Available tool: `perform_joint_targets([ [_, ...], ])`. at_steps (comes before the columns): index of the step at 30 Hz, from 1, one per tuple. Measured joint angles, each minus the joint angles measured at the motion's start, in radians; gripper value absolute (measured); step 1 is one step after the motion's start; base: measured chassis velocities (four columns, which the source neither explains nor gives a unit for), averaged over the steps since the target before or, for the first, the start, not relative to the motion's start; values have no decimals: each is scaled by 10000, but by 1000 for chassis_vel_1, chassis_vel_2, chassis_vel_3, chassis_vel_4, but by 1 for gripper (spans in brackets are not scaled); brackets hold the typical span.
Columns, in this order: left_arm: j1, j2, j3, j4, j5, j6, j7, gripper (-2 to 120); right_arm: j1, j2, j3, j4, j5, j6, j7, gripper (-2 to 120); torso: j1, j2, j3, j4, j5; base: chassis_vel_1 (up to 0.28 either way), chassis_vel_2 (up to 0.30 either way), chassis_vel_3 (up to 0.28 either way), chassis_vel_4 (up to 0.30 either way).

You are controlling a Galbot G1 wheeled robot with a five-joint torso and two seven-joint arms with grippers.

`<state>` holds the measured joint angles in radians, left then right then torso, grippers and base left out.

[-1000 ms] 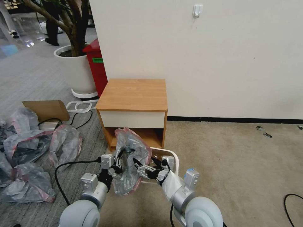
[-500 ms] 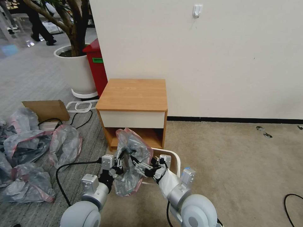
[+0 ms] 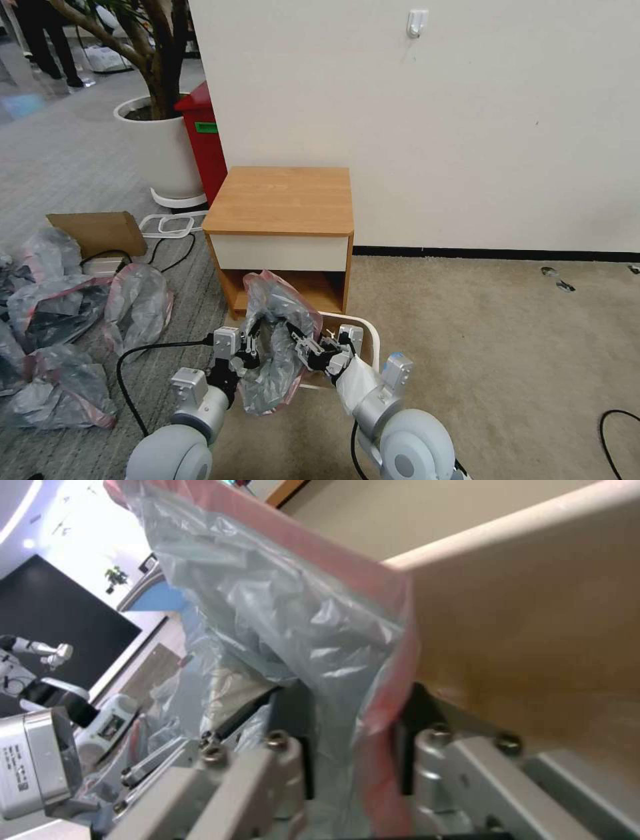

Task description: Pick up the garbage bag from the table and place it over the trash can.

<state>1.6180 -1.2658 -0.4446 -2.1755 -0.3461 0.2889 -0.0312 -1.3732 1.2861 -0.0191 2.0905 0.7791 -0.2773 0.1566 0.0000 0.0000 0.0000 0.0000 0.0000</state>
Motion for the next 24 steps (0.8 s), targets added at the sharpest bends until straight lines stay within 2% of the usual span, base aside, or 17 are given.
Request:
perform_joint_targets([
  [1,0,0,0,0,0,0,0,0,0,0,0,0,0,0,0,22,0,0,0,0,0,0,0,0,0],
  [5,-11,20,-24,0,-76,3,-33,0,-46,4,-17,0,-84,46,-61,2,-1,0,0,0,0,0,0,0,0],
  [7,-17,23,-34,20,-87,3,-36,0,-50,6,-21,-1,-115,63,-78,0,0,0,0,0,0,0,0,0,0],
  [16,9,52,-57,181,-56,-10,-69,0,-89,-83,-22,222,-288,119,-172,0,0,0,0,0,0,0,0,0,0],
  [24,318,245,-1,247,651,-713,225,0,172,-517,425,583,-132,115,-206,0,0,0,0,1,1,0,0,0,0],
])
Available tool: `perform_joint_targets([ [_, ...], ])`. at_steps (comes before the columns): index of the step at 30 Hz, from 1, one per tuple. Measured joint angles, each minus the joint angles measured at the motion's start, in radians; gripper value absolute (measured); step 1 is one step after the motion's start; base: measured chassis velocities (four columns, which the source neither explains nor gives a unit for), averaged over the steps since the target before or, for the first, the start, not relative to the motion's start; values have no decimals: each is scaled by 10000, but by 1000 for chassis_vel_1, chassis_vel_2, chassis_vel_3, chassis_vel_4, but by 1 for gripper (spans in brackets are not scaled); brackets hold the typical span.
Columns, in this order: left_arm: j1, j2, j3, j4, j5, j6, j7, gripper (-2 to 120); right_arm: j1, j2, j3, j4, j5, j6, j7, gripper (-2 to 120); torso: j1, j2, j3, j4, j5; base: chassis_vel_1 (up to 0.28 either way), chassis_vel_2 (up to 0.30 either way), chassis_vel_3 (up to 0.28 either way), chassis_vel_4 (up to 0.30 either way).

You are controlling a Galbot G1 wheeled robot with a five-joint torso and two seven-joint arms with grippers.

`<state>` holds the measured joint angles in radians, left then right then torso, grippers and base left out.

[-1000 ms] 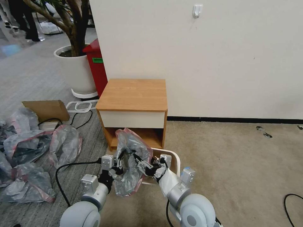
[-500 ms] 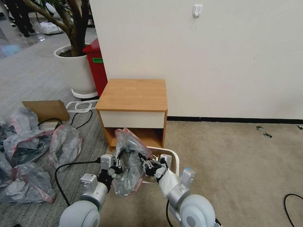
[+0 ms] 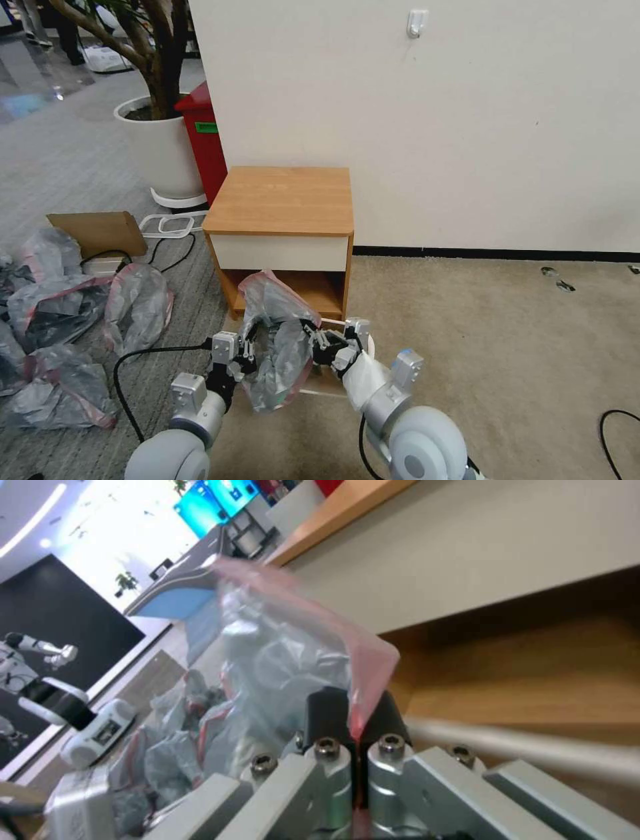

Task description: Pick up the garbage bag from the table and place it over the trash can.

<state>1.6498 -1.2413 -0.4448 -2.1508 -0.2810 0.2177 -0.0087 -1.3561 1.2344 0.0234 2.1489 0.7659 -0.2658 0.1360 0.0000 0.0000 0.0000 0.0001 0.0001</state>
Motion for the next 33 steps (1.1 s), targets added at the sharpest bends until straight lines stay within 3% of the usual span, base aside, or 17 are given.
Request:
perform_joint_targets([
  [11,165,104,-207,115,-26,-738,180,0,45,-925,1022,56,362,3,-3,0,0,0,0,-1,1,0,0,0,0],
  [27,99,53,-441,-71,-999,-718,153,0,-460,-2058,2044,90,551,171,-75,0,0,0,0,-1,1,0,0,0,0],
  [33,-40,-41,-581,-188,-1698,-338,-51,0,-783,-2345,2218,252,534,174,-78,0,0,0,0,-1,0,0,0,0,0],
])
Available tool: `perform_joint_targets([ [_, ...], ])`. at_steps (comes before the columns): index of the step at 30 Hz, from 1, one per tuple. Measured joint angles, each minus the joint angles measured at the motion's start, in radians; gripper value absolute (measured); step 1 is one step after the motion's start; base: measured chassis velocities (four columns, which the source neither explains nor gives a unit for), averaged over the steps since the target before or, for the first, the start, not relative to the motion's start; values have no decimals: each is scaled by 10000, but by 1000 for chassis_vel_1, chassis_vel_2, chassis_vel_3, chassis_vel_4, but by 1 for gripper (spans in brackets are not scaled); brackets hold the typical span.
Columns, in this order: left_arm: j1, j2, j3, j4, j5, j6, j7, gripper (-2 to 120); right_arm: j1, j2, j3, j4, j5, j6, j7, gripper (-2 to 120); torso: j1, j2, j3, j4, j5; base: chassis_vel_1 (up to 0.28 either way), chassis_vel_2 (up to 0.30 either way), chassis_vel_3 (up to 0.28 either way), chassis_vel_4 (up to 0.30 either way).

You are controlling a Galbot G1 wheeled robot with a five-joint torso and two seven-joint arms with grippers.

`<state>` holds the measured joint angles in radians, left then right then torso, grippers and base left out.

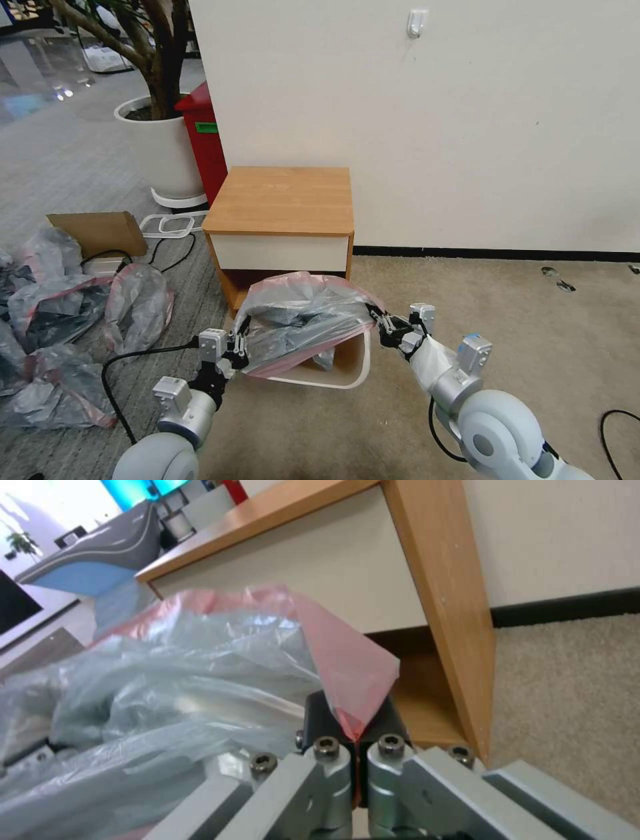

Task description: Pick up the garbage bag from the table and place it over the trash can.

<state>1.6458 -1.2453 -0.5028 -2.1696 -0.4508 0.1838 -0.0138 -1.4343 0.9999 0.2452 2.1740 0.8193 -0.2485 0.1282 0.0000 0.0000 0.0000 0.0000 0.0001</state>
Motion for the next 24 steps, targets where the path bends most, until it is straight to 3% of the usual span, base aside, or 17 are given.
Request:
perform_joint_targets([
  [17,-232,-318,-137,-178,-1088,681,-562,0,-484,-269,195,41,-222,5,-110,0,0,0,0,0,0,0,0,0,0],
  [24,-324,-376,-94,-104,-1049,1026,-919,0,-642,-55,416,464,-287,-45,64,20,0,0,0,1,-1,0,0,0,0],
])
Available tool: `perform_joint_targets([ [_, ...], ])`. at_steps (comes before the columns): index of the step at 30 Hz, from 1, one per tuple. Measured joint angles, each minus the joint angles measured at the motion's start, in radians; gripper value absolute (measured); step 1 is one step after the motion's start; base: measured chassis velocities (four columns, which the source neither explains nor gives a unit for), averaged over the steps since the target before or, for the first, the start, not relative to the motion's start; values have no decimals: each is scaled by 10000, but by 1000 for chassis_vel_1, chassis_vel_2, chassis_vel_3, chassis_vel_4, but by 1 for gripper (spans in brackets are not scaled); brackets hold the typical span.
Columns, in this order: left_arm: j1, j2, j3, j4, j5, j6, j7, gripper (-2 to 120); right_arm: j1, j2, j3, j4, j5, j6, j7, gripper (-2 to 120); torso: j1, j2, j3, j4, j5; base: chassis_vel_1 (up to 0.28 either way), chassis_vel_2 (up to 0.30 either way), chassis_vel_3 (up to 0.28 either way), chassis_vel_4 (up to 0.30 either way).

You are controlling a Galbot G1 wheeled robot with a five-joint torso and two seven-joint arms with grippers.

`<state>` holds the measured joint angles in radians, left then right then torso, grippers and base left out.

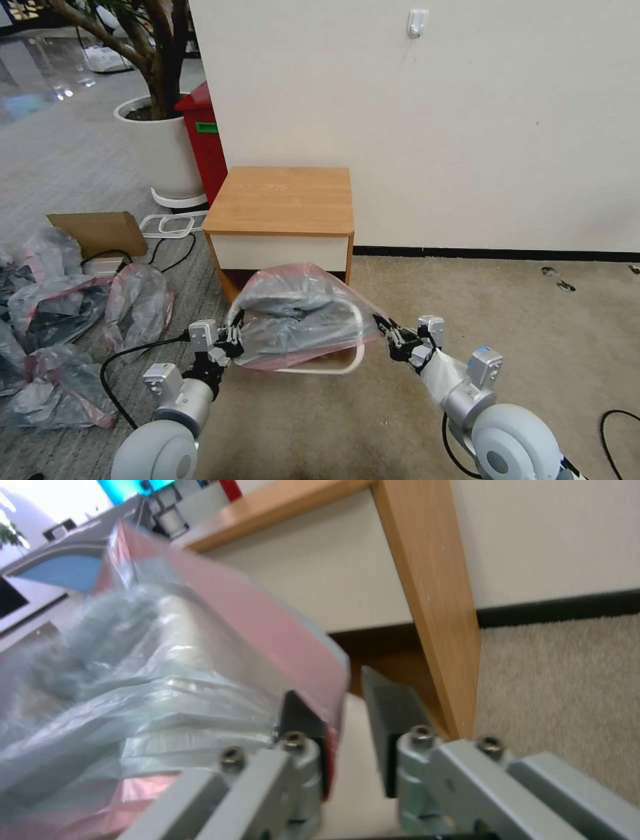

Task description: Pick up the garbage bag from the table and place it over the trash can.

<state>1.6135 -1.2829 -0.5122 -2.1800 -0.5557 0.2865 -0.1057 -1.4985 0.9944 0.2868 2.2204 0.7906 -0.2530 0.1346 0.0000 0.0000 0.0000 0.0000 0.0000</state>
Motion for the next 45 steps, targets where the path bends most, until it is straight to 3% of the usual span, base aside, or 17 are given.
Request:
perform_joint_targets([
  [14,-62,-87,-2,133,34,210,-329,0,-734,174,303,799,-118,-344,145,70,0,0,0,0,0,0,0,0,0],
  [18,-64,-107,-38,174,27,200,-348,0,-1166,524,554,1514,109,-157,178,90,0,0,0,0,0,0,0,0,0],
  [21,-86,-117,-39,222,1,143,-348,0,-1409,736,499,1926,527,16,196,97,0,0,-1,0,0,0,0,0,0],
  [26,-147,-163,24,308,-23,-177,-288,0,-1920,1231,-505,2796,1122,141,410,100,0,0,-1,0,-2,0,0,0,0],
  [28,-164,-202,60,322,32,-428,-171,0,-2031,1475,-1310,2805,581,130,478,100,0,0,-1,0,-1,0,0,0,0],
  [32,-129,-230,96,254,244,-657,-60,0,-1898,1755,-1965,2345,101,152,517,99,0,0,-1,0,0,0,0,0,0],
  [45,47,-378,216,57,647,-987,164,0,-1415,2168,-2556,1422,-350,196,959,97,0,0,0,0,0,0,0,0,0],
])
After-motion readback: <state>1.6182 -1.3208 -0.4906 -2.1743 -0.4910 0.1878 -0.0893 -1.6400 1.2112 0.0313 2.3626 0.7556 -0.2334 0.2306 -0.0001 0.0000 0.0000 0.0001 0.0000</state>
